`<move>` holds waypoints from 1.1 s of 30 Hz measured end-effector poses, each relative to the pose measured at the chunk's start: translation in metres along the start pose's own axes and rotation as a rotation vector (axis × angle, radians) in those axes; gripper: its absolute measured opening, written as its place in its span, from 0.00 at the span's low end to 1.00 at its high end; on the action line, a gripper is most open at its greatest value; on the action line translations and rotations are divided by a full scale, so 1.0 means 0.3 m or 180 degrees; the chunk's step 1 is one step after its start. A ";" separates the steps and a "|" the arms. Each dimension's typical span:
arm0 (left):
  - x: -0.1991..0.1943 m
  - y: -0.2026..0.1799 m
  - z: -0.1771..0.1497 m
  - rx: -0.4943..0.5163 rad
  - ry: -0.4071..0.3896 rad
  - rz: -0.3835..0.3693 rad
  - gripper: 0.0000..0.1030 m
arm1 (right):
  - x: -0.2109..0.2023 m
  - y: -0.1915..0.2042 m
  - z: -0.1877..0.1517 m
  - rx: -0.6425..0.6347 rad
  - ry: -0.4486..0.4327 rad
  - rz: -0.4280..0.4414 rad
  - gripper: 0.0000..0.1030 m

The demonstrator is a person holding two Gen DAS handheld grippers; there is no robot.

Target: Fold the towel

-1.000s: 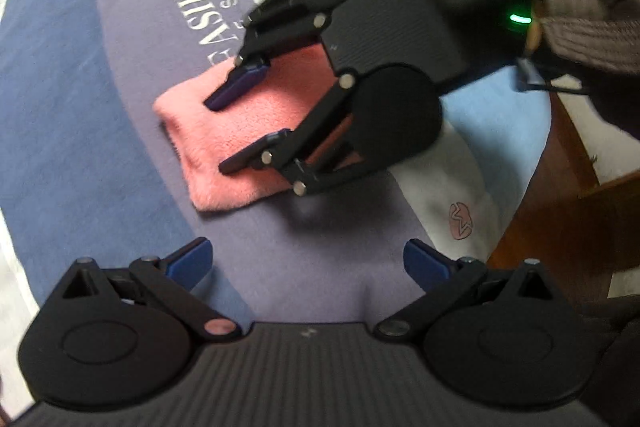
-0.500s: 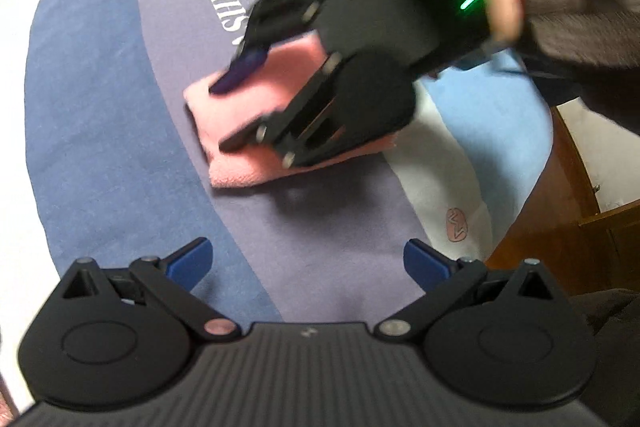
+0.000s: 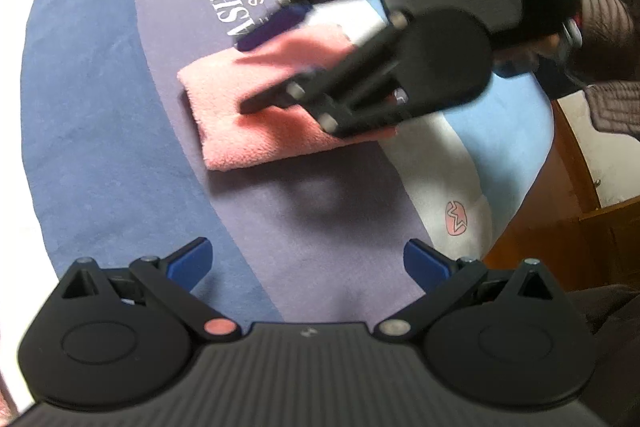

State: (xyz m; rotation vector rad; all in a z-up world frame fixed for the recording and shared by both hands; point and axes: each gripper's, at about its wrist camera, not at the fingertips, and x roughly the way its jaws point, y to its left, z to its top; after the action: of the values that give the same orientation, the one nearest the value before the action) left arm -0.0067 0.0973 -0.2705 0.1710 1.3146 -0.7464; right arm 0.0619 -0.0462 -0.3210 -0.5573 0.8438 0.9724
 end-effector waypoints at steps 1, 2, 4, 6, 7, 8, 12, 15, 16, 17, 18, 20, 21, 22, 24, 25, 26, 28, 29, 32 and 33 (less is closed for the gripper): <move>0.008 -0.003 0.004 0.0024 0.0017 0.0003 1.00 | 0.019 0.010 -0.021 -0.0004 0.0084 -0.0019 0.41; 0.014 -0.008 0.008 0.0049 0.0035 0.0011 1.00 | 0.043 0.019 -0.036 -0.0012 0.0135 -0.0042 0.41; 0.027 -0.016 0.018 0.0102 0.0070 0.0029 1.00 | 0.063 0.023 -0.054 0.0077 0.0082 -0.0071 0.42; 0.036 -0.028 0.029 0.0161 0.0096 0.0053 1.00 | 0.049 0.016 -0.048 0.0207 0.0005 -0.0093 0.42; 0.034 -0.040 0.036 0.0190 0.0100 0.0066 1.00 | 0.035 0.012 -0.043 0.0271 -0.0034 -0.0104 0.42; 0.033 -0.047 0.041 0.0215 0.0090 0.0081 1.00 | 0.013 0.010 -0.041 0.0333 -0.0095 -0.0135 0.42; 0.021 -0.051 0.059 0.0265 -0.0061 0.0171 1.00 | -0.112 0.015 -0.080 0.0640 -0.0336 -0.0444 0.43; 0.009 -0.038 0.084 0.0206 -0.0260 0.0224 1.00 | -0.154 0.034 -0.136 0.0987 -0.0376 -0.0647 0.46; 0.023 -0.031 0.096 0.0200 -0.0253 0.0215 1.00 | -0.168 0.041 -0.155 0.1102 -0.0389 -0.0714 0.46; 0.036 -0.024 0.108 0.0194 -0.0246 0.0206 1.00 | -0.182 0.047 -0.174 0.1218 -0.0402 -0.0782 0.47; 0.050 -0.017 0.119 0.0189 -0.0238 0.0197 1.00 | -0.197 0.053 -0.192 0.1334 -0.0415 -0.0849 0.47; 0.077 -0.003 0.143 0.0177 -0.0224 0.0180 1.00 | -0.197 0.061 -0.225 0.1635 -0.0426 -0.0876 0.51; 0.091 0.004 0.155 0.0171 -0.0217 0.0171 1.00 | -0.183 0.059 -0.240 0.1833 -0.0409 -0.0848 0.53; 0.104 0.012 0.166 0.0166 -0.0209 0.0162 1.00 | -0.166 0.053 -0.253 0.2052 -0.0398 -0.0825 0.53; 0.132 0.026 0.190 0.0154 -0.0195 0.0145 1.00 | -0.139 0.036 -0.289 0.2543 -0.0432 -0.0703 0.55; 0.145 0.033 0.202 0.0149 -0.0188 0.0136 1.00 | -0.124 0.027 -0.310 0.2766 -0.0434 -0.0644 0.55; 0.159 0.040 0.213 0.0143 -0.0180 0.0127 1.00 | -0.111 0.020 -0.331 0.2944 -0.0433 -0.0609 0.55; 0.186 0.054 0.237 0.0132 -0.0166 0.0110 1.00 | -0.103 0.012 -0.373 0.3263 -0.0544 -0.0534 0.57; 0.200 0.061 0.248 0.0126 -0.0158 0.0101 1.00 | -0.106 0.009 -0.387 0.3374 -0.0619 -0.0497 0.58; 0.205 0.070 0.248 0.0072 -0.0158 0.0104 1.00 | -0.109 -0.013 -0.414 0.3548 -0.0752 -0.0371 0.62; 0.198 0.070 0.238 0.0044 -0.0163 0.0112 1.00 | -0.110 -0.021 -0.415 0.3562 -0.0786 -0.0323 0.62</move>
State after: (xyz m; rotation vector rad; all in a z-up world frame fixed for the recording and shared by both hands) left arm 0.0673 0.0529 -0.3111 0.1846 1.2550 -0.7258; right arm 0.0124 -0.1574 -0.3642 0.4704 0.9731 0.3446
